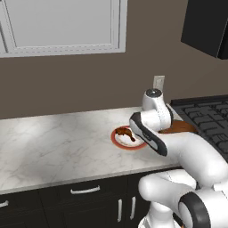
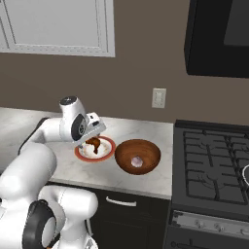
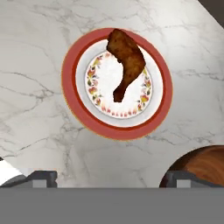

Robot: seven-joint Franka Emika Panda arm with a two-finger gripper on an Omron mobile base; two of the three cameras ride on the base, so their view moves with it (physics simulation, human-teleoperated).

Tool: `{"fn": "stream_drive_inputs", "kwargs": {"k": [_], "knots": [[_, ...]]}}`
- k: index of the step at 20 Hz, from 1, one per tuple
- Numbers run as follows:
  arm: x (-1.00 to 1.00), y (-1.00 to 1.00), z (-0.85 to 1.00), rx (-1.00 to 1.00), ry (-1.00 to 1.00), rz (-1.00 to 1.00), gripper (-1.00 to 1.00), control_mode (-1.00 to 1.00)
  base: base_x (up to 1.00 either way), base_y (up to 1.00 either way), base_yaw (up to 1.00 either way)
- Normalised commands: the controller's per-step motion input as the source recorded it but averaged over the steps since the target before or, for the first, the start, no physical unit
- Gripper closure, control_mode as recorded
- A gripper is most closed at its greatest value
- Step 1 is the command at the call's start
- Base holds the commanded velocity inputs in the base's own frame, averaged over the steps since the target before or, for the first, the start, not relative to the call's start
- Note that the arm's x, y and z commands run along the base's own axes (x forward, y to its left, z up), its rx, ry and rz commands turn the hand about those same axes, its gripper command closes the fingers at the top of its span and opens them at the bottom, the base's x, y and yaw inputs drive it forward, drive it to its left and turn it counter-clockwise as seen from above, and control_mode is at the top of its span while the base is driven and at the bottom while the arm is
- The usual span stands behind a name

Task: Place the chicken drumstick on the plate and place the garlic on the same plate.

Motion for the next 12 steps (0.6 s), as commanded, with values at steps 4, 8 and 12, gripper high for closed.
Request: {"fn": "stream_drive_inputs", "kwargs": {"k": [4, 8, 12], "knots": [[-0.73, -0.27, 0.11, -0.07, 0.09, 0.01, -1.0, -1.0, 0.0, 0.0, 0.0], [-0.54, -0.26, 0.14, -0.12, 0.17, 0.0, -1.0, -1.0, 0.0, 0.0, 0.0], [-0.1, -0.37, 0.14, -0.1, 0.11, 0.0, -1.0, -1.0, 0.0, 0.0, 0.0]]}}
